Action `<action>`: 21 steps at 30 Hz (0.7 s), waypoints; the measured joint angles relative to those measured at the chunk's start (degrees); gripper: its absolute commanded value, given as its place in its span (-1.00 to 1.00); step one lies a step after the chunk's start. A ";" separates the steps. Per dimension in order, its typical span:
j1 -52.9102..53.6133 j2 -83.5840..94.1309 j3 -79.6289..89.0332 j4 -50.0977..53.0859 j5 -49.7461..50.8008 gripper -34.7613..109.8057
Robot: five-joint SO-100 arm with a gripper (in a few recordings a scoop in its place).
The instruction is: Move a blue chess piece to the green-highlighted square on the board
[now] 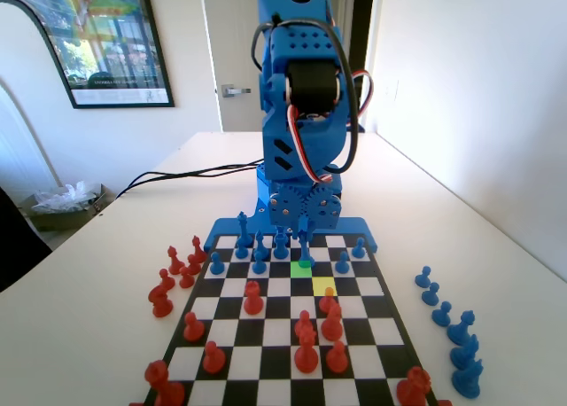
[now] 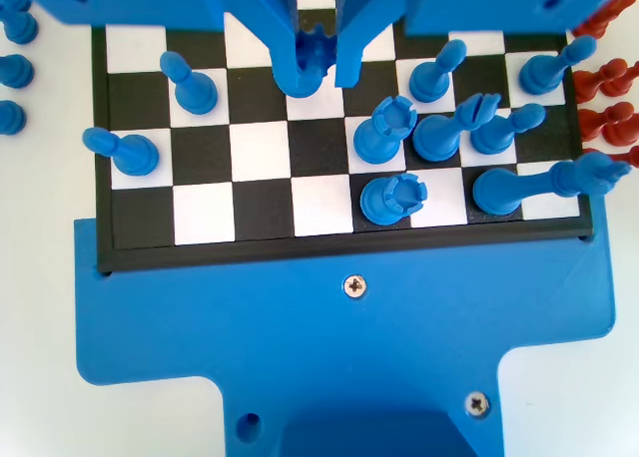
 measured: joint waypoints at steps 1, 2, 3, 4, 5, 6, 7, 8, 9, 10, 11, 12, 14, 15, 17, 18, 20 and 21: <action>0.00 0.00 0.18 0.00 -0.26 -0.51; 0.00 0.00 0.18 0.00 -0.18 -0.51; 0.00 0.00 0.18 0.00 -0.09 -0.51; 0.35 0.00 0.18 0.00 -0.18 -0.51; 0.62 0.00 0.18 0.00 0.00 -0.51; 0.88 0.00 0.18 0.00 0.00 -0.51; 1.05 0.00 0.18 -0.18 -0.09 -0.51; 1.05 0.00 0.18 -0.62 -0.09 -0.51; 1.05 0.00 0.18 -0.79 0.00 -0.51; 1.05 0.00 0.18 -0.97 0.00 -0.51; 0.88 0.00 0.18 -1.05 0.00 -0.51; 0.88 0.00 0.18 -1.05 -0.44 -0.51; 0.88 0.00 0.18 -1.05 -0.97 -0.51; 0.97 0.00 0.18 -1.05 -1.05 -0.51; 0.97 0.00 0.18 -1.05 -1.32 -0.51; 0.97 0.00 0.18 -1.05 -1.32 -0.51; 0.97 0.00 0.18 -1.05 -1.32 -0.51; 0.97 0.00 0.18 -1.05 -1.32 -0.51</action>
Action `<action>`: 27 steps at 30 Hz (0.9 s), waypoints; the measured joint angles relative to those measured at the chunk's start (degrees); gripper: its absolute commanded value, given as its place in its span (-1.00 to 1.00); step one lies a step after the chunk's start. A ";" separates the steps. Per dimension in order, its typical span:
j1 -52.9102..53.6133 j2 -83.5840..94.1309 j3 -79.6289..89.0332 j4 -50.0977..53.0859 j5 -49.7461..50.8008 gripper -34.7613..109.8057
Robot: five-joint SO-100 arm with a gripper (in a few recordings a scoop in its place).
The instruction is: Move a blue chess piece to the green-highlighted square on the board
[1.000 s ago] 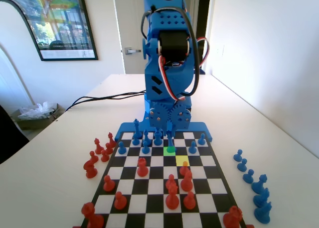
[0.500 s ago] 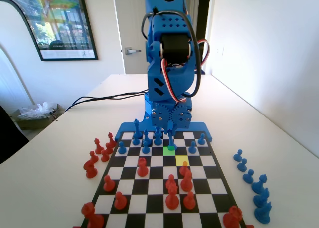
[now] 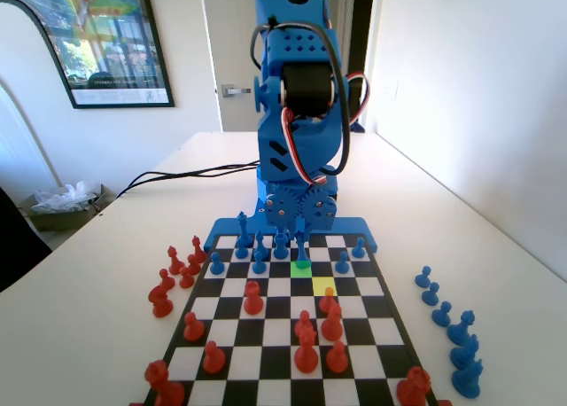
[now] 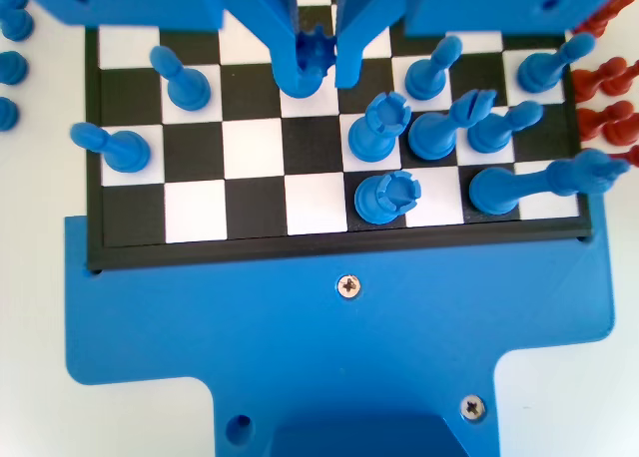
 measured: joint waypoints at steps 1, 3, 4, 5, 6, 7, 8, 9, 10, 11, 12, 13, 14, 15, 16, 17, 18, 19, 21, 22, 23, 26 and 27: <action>0.00 0.00 0.35 0.00 0.00 -0.51; 0.00 0.00 0.97 0.00 0.00 -0.51; 0.00 0.00 0.97 0.00 0.00 -0.51; 0.09 0.00 0.97 0.00 0.00 -0.51; 0.35 0.00 0.97 0.00 0.00 -0.51; 0.79 0.00 0.97 -0.35 0.00 -0.51; 1.14 0.00 0.97 -0.62 0.00 -0.51; 1.23 0.00 0.97 -0.79 0.00 -0.51; 1.23 0.00 0.97 -0.88 0.00 -0.51; 1.05 0.00 0.97 -0.88 0.00 -0.51; 0.97 0.00 0.97 -0.88 0.00 -0.51; 0.88 0.00 0.97 -0.88 0.00 -0.51; 0.88 0.00 0.97 -0.88 0.00 -0.51; 0.97 0.00 0.97 -0.88 0.00 -0.51; 0.97 0.00 0.97 -0.88 0.00 -0.51; 0.97 0.00 0.97 -0.88 0.00 -0.51; 0.97 0.00 0.97 -0.88 0.00 -0.51; 0.97 0.00 0.97 -0.88 0.00 -0.50; 0.97 0.00 0.97 -0.88 0.00 -0.50; 0.97 0.00 0.97 -0.88 0.00 -0.49; 0.97 0.00 0.97 -0.88 0.00 -0.49; 0.97 0.00 1.23 -0.88 0.00 -0.47; 0.97 0.00 1.23 -0.88 0.00 -0.47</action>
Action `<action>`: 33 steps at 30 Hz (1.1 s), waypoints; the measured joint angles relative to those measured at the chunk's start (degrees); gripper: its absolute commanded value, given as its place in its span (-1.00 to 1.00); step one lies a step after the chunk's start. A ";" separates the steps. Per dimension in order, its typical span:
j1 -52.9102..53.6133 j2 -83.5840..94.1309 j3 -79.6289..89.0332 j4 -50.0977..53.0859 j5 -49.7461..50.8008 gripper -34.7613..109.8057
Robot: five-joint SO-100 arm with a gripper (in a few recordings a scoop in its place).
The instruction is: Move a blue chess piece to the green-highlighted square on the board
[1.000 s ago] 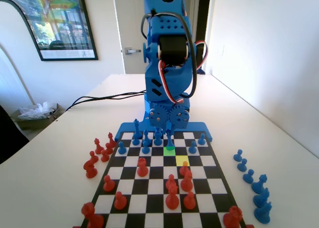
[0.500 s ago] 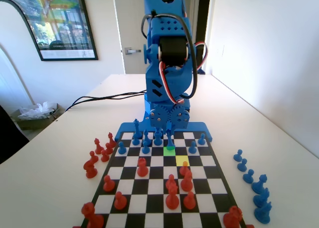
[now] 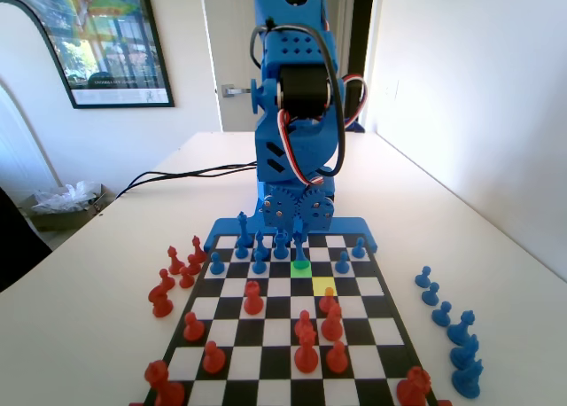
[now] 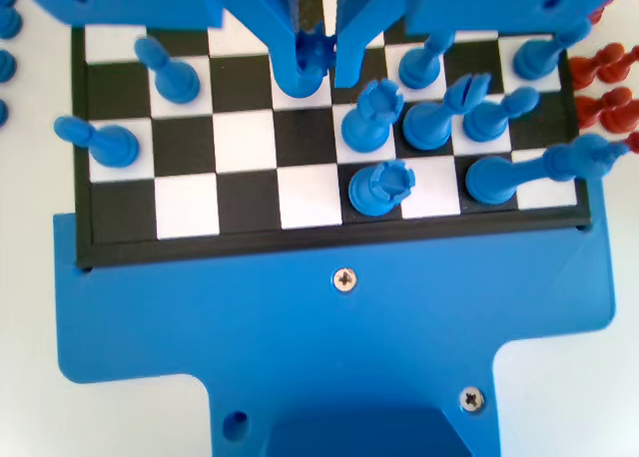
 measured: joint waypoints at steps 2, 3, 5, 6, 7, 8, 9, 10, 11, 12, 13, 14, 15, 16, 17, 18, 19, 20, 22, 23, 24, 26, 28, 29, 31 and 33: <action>0.00 0.00 0.00 -0.35 -0.35 -0.46; 0.00 0.00 0.00 -0.70 -0.70 -0.46; 0.00 0.00 0.00 -1.05 -0.88 -0.45; 0.09 0.00 0.00 -1.05 -1.05 -0.45; 0.44 0.00 0.00 -1.05 -1.05 -0.45; 0.79 0.00 0.00 -1.05 -1.05 -0.45; 1.05 0.00 0.00 -1.05 -1.05 -0.45; 1.14 0.00 0.00 -1.05 -1.05 -0.45; 1.14 0.00 0.00 -1.05 -1.05 -0.45; 0.97 0.00 0.00 -1.05 -1.05 -0.45; 0.88 0.00 0.00 -1.05 -1.05 -0.45; 0.88 0.00 0.00 -1.05 -1.05 -0.44; 0.88 0.00 0.00 -1.05 -1.05 -0.44; 0.88 0.00 0.00 -1.05 -1.05 -0.44; 0.88 0.00 0.00 -1.41 -1.05 -0.43; 0.88 0.00 0.00 -1.67 -1.05 -0.43; 0.88 0.00 0.00 -1.93 -1.05 -0.43; 0.88 0.00 0.00 -2.11 -1.05 -0.43; 0.88 0.00 0.00 -2.11 -1.05 -0.42; 0.88 0.00 0.00 -2.11 -1.05 -0.42; 0.88 0.00 0.00 -2.11 -1.05 -0.42; 0.88 0.00 0.00 -2.11 -1.05 -0.42; 0.88 0.00 0.00 -2.11 -1.05 -0.42; 0.88 0.00 0.00 -2.11 -1.05 -0.42; 0.88 0.00 0.00 -2.11 -1.05 -0.42; 0.88 0.00 0.00 -2.11 -1.05 -0.42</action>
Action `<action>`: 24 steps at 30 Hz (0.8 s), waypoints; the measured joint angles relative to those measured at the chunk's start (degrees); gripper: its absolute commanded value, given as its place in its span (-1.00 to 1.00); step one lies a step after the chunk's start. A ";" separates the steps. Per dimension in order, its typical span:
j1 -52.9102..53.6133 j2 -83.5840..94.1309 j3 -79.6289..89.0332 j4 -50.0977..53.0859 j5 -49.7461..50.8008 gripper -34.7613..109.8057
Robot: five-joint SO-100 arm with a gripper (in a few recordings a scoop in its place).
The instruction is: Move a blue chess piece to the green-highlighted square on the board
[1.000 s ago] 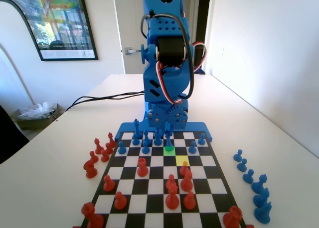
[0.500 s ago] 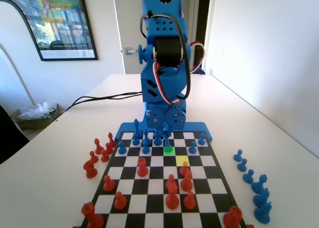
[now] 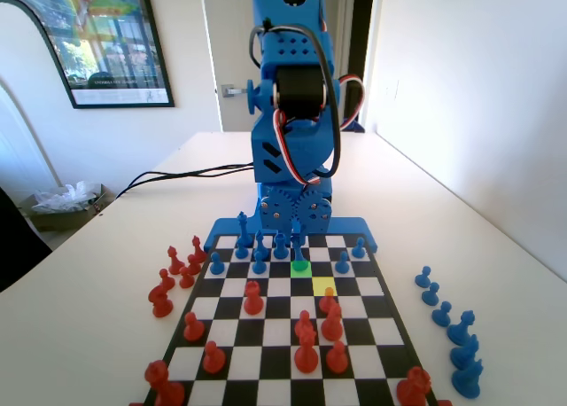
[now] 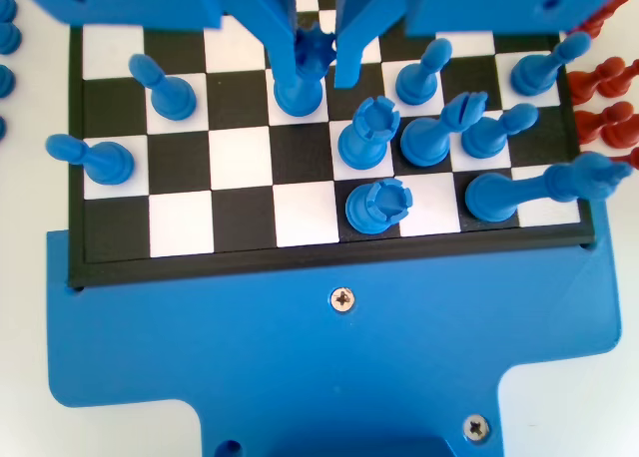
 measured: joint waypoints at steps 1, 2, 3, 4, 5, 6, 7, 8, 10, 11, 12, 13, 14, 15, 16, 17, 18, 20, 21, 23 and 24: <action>0.00 0.00 0.00 0.00 0.00 -0.41; 0.00 0.00 0.00 0.00 0.00 -0.41; 0.00 0.00 0.00 0.00 0.00 -0.41; 0.00 0.00 0.00 0.00 0.00 -0.39; 0.00 0.00 0.00 0.00 0.00 -0.38; 0.00 0.00 0.00 0.00 0.00 -0.38; 0.00 0.00 -0.09 0.00 0.00 -0.38; 0.00 0.00 -0.35 0.00 0.00 -0.38; 0.00 0.00 -1.14 0.00 0.00 -0.39; 0.00 0.00 -1.49 0.00 0.00 -0.39; 0.18 0.00 -1.93 0.09 0.18 -0.39; 0.44 0.00 -2.37 0.09 0.44 -0.39; 0.97 0.00 -3.08 0.09 0.53 -0.38; 1.23 0.00 -3.69 0.09 0.53 -0.38; 1.41 0.00 -4.22 0.09 0.53 -0.38; 1.41 0.00 -4.66 0.35 0.53 -0.38; 1.41 0.00 -5.01 0.44 0.53 -0.37; 1.32 0.00 -5.62 0.44 0.97 -0.37; 1.32 0.00 -6.06 0.79 1.14 -0.37; 1.23 0.00 -7.29 1.93 1.93 -0.36; 0.97 0.00 -8.00 2.72 2.29 -0.36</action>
